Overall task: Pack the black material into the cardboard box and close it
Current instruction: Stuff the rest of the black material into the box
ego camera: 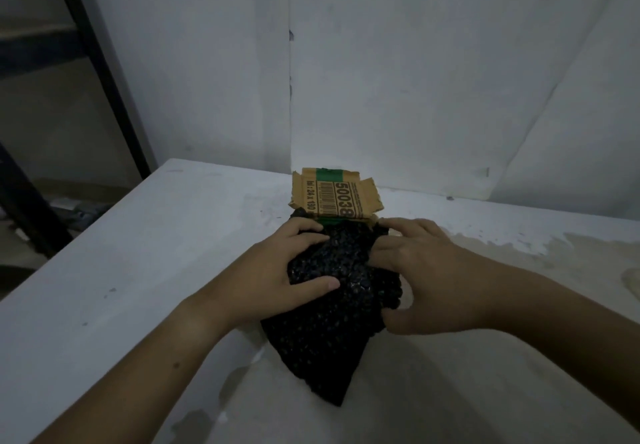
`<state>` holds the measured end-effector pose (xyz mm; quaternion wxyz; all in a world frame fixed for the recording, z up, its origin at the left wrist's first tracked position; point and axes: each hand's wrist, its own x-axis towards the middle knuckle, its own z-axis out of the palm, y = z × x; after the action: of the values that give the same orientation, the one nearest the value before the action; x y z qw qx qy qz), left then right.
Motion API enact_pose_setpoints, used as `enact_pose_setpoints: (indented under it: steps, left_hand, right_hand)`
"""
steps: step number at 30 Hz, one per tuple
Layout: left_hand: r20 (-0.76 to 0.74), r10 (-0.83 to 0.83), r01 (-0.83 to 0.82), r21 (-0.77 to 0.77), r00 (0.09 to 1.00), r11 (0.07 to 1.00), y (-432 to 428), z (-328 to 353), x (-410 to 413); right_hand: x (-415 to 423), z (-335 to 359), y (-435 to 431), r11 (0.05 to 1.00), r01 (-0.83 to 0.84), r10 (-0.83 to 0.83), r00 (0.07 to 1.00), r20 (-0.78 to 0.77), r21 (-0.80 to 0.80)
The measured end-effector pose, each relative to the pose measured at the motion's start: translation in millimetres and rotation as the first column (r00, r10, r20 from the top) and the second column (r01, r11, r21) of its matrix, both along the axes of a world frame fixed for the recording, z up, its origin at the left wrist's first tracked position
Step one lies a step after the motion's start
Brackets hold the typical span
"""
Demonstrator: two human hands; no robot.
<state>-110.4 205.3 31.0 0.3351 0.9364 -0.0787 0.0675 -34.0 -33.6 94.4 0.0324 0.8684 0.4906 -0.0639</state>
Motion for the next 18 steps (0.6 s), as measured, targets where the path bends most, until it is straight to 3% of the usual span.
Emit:
enact_pose_setpoints:
  steps: [3,5,8,18]
  left_hand:
    - [-0.034,-0.015,0.014,-0.031,0.999,0.999,3.7,4.4,3.0]
    - [-0.068,-0.04,0.037,-0.045,0.997,0.998,8.2,7.3,5.6]
    - [-0.097,-0.078,0.075,-0.04,0.992,0.996,13.2,10.8,10.0]
    - [-0.039,-0.055,0.053,-0.063,0.998,0.997,13.2,9.2,16.0]
  right_hand:
    - [0.5,4.3,-12.9,0.994,0.036,-0.029,0.997,-0.072,0.1]
    - [2.3,3.6,-16.0,0.992,0.029,-0.037,0.997,0.07,0.123]
    - [4.4,1.7,-11.0,0.998,0.059,-0.064,0.978,0.2,0.031]
    - [12.9,-15.6,13.9,0.994,0.052,-0.031,0.978,0.206,-0.095]
